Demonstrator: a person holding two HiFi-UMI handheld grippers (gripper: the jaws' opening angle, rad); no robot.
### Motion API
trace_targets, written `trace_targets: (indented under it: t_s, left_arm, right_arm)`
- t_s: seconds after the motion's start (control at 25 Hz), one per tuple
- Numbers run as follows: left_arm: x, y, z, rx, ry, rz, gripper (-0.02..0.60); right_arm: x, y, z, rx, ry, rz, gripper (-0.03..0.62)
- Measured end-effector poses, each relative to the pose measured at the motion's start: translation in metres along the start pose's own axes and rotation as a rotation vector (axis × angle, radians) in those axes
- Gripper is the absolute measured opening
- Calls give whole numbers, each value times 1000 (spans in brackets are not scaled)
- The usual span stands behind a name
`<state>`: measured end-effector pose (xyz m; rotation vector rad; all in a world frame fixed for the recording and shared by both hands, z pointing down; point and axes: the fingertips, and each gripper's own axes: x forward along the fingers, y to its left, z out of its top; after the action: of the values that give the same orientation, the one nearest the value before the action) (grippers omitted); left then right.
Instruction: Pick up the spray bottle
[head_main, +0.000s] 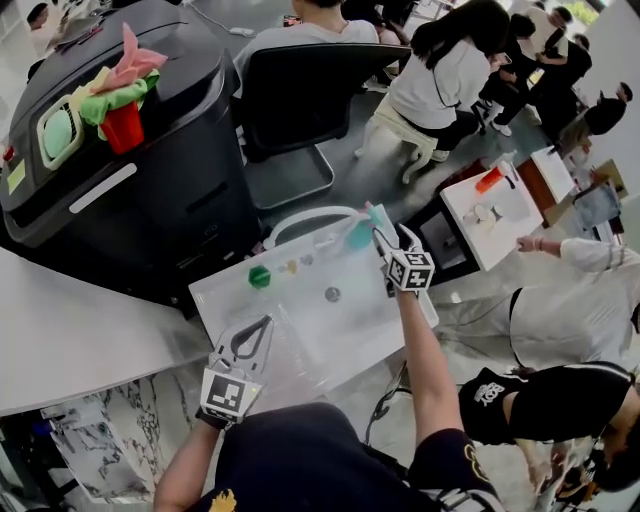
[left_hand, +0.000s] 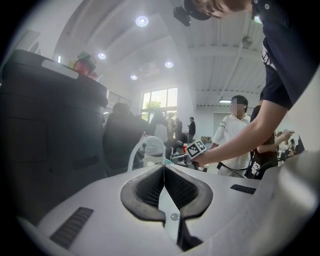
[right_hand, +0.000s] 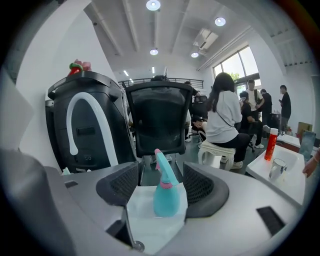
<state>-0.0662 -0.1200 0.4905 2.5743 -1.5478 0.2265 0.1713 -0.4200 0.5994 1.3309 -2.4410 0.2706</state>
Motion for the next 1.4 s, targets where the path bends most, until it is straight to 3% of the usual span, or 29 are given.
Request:
trace_targets:
  t_s: [0.56, 0.8, 1.4]
  left_arm:
    - [2, 13, -4, -24, 8, 55, 18]
    - [0, 12, -6, -20, 4, 56, 18]
    - [-11, 2, 0, -20, -6, 13, 18]
  right_arm:
    - [65, -14, -33, 9, 129, 5, 260]
    - [67, -6, -35, -37, 137, 8, 105]
    - [32, -2, -29, -13, 93, -36, 87]
